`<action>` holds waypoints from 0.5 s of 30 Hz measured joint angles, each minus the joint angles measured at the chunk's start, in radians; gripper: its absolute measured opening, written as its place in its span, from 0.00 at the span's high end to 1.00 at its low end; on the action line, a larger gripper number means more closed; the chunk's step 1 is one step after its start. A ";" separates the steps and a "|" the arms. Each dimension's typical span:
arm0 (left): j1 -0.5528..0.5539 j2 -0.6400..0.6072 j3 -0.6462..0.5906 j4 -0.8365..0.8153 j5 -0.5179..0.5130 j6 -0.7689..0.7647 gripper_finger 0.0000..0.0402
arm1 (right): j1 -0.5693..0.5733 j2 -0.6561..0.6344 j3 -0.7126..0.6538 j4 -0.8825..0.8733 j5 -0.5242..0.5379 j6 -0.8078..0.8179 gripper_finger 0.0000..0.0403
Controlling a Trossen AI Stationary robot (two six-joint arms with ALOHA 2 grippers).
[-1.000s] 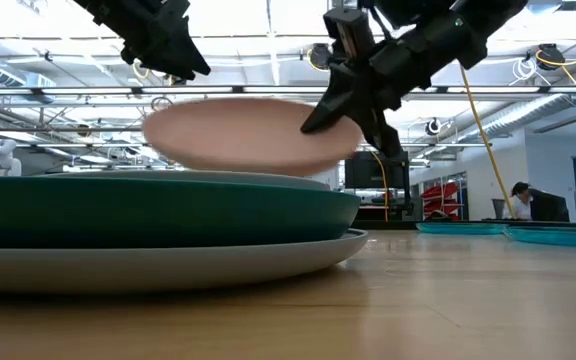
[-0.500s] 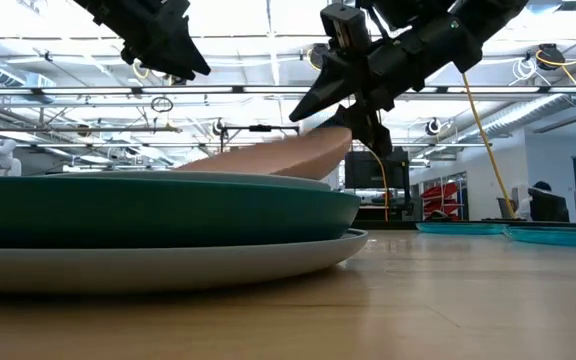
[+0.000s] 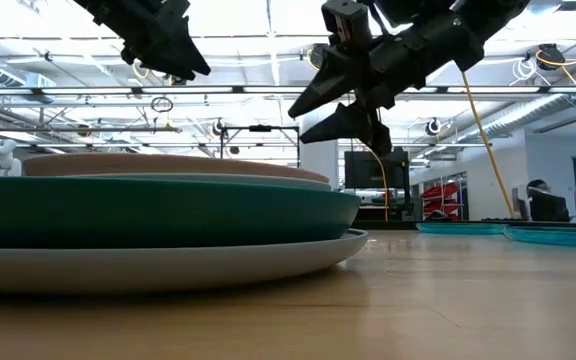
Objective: Stack plastic plates
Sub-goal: Stack the bottom blue plate on top of the light orange plate
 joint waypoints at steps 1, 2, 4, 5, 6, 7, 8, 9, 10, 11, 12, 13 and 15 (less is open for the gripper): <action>0.000 0.000 0.000 0.000 0.000 0.000 0.34 | -0.003 -0.001 0.000 -0.003 -0.001 0.000 0.58; 0.000 0.000 0.000 0.000 0.000 0.000 0.34 | -0.007 -0.003 0.000 -0.005 -0.009 0.000 0.58; 0.000 0.000 0.000 -0.001 0.000 0.000 0.34 | -0.018 -0.005 0.000 -0.019 -0.043 0.000 0.58; 0.000 0.000 0.000 -0.003 0.000 0.000 0.34 | -0.025 -0.008 0.000 -0.039 -0.063 0.007 0.58; 0.000 0.000 0.000 -0.007 0.000 0.000 0.34 | -0.032 -0.010 0.000 -0.059 -0.081 0.016 0.58; 0.000 0.000 0.000 -0.012 0.000 0.000 0.34 | -0.039 -0.016 0.000 -0.079 -0.096 0.025 0.58; 0.000 0.000 0.000 -0.018 0.001 0.000 0.34 | -0.045 -0.022 0.000 -0.110 -0.105 0.035 0.58; 0.000 0.000 0.000 -0.025 0.001 0.000 0.34 | -0.050 -0.031 0.000 -0.146 -0.106 0.044 0.58; 0.000 0.000 0.000 -0.029 0.001 -0.001 0.34 | -0.055 -0.043 0.000 -0.184 -0.105 0.050 0.58; 0.000 0.000 0.000 -0.031 0.001 -0.001 0.34 | -0.060 -0.055 0.000 -0.227 -0.104 0.058 0.58; 0.000 0.000 0.000 -0.032 0.001 0.000 0.34 | -0.066 -0.069 0.000 -0.266 -0.102 0.068 0.58; 0.000 0.000 0.000 -0.031 0.001 -0.001 0.34 | -0.071 -0.085 0.000 -0.310 -0.095 0.077 0.58; 0.000 0.000 0.000 -0.032 0.001 0.000 0.34 | -0.080 -0.121 0.000 -0.413 -0.054 0.100 0.59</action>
